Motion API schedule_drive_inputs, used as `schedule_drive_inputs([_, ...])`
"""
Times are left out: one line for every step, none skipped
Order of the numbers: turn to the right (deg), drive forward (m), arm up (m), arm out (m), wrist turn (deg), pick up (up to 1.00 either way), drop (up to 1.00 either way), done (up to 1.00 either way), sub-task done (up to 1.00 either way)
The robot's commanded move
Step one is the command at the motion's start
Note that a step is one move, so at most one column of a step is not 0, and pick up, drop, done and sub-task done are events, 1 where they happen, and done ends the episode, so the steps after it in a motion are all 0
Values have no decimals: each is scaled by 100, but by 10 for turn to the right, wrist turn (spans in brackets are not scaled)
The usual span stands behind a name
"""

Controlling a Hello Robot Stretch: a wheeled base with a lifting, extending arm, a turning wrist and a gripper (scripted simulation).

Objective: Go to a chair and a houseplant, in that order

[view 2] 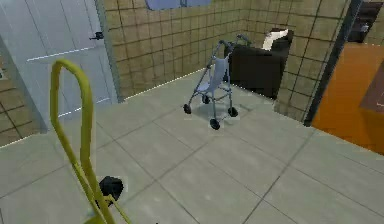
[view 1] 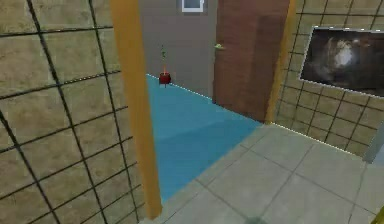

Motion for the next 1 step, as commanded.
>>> schedule_drive_inputs([450,0,0,0,0,0,0,0,0])
